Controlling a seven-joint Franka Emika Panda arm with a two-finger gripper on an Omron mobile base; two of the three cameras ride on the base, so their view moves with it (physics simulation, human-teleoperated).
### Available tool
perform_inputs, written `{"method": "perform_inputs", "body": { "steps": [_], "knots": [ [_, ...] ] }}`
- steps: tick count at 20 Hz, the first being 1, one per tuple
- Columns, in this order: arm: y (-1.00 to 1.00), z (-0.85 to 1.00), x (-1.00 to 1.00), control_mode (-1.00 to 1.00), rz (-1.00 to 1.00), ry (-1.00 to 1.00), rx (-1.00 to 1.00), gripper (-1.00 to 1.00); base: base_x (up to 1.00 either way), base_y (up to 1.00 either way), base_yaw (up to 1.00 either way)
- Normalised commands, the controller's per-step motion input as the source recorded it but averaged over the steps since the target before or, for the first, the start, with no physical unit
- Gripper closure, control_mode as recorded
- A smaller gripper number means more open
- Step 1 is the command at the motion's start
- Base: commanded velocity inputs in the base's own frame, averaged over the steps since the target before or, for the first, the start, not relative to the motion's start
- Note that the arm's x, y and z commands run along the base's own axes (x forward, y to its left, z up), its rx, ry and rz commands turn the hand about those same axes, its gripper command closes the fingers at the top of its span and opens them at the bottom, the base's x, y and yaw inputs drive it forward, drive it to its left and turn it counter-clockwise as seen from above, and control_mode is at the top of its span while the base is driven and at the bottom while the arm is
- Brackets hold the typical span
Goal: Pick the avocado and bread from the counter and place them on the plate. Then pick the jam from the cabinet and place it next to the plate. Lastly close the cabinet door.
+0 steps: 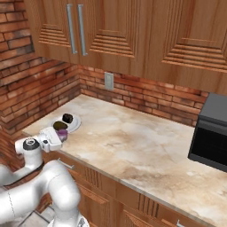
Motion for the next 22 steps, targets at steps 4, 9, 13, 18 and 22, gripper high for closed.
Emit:
{"method": "perform_inputs", "body": {
  "steps": [4, 9, 13, 18, 22],
  "knots": [
    [0.21, 0.03, 0.0, -1.0, 0.0, -0.15, 0.0, -1.0, 0.0, 0.0, 0.0],
    [0.5, 0.26, 0.0, -1.0, 0.0, -0.08, 0.0, -1.0, 0.0, 0.0, 0.0],
    [0.48, 0.48, 0.0, -1.0, 0.0, 0.0, 0.0, -1.0, 0.0, 0.0, 0.0],
    [0.26, 0.44, -0.02, -1.0, 0.0, -0.01, 0.0, -1.0, 0.0, 0.0, 0.0],
    [0.04, 0.53, -0.34, -1.0, 0.0, -0.09, 0.01, -1.0, 0.0, 0.0, 0.0]
  ]
}}
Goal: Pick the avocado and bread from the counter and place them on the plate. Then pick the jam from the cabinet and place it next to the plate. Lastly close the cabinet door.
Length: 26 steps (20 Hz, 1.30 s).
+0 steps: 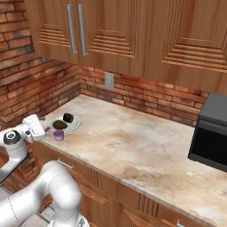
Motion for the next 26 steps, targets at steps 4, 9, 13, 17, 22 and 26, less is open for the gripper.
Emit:
{"method": "perform_inputs", "body": {
  "steps": [4, 9, 13, 17, 22, 26],
  "knots": [
    [0.02, 0.78, -0.44, -1.0, 0.0, -0.05, 0.04, -1.0, 0.0, 0.0, 0.0],
    [0.07, 0.99, -0.7, -1.0, 0.0, 0.0, 0.09, -1.0, 0.0, 0.0, 0.0],
    [-0.06, 0.88, -0.99, -1.0, 0.0, 0.01, 0.24, -1.0, 0.0, 0.0, 0.0],
    [-0.3, 0.75, -1.0, -1.0, 0.0, 0.01, 0.27, -1.0, 0.0, 0.0, 0.0],
    [-0.6, 0.55, -1.0, -1.0, 0.0, 0.0, 0.3, -1.0, 0.0, 0.0, 0.0],
    [-0.84, 0.16, -1.0, -1.0, 0.0, 0.0, 0.3, -1.0, 0.0, 0.0, 0.0]
  ]
}}
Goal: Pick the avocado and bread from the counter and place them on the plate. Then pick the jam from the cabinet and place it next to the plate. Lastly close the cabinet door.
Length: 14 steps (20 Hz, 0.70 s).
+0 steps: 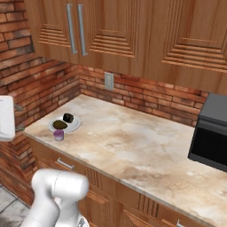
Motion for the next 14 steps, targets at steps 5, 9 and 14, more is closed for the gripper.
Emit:
{"method": "perform_inputs", "body": {
  "steps": [5, 9, 14],
  "knots": [
    [-0.66, 0.05, -0.65, -1.0, 0.0, 0.01, 0.24, -1.0, 0.0, 0.0, 0.0],
    [-0.29, 0.23, -0.09, -1.0, 0.0, 0.01, 0.2, -1.0, 0.0, 0.0, 0.0],
    [-0.25, 0.22, -0.09, -1.0, 0.03, 0.0, 0.17, -1.0, 0.0, 0.0, 0.0]
  ]
}}
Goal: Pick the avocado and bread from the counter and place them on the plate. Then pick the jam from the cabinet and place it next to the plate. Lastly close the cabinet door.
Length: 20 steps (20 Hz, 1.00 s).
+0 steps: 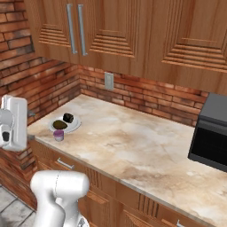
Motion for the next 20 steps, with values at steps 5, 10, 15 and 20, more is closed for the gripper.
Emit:
{"method": "perform_inputs", "body": {
  "steps": [5, 10, 15, 20],
  "knots": [
    [-0.13, 0.01, -0.13, -1.0, 0.01, 0.0, 0.07, -1.0, 0.0, 0.0, 0.0],
    [0.0, 0.0, -0.15, -1.0, 0.0, 0.0, 0.0, -1.0, 0.0, 0.0, 0.0],
    [0.0, 0.0, -0.17, 1.0, 0.0, 0.0, 0.0, -1.0, -0.22, 0.0, 0.0],
    [0.0, 0.0, 0.0, 1.0, 0.0, 0.0, 0.0, -1.0, -0.75, 0.0, 0.0]
  ]
}}
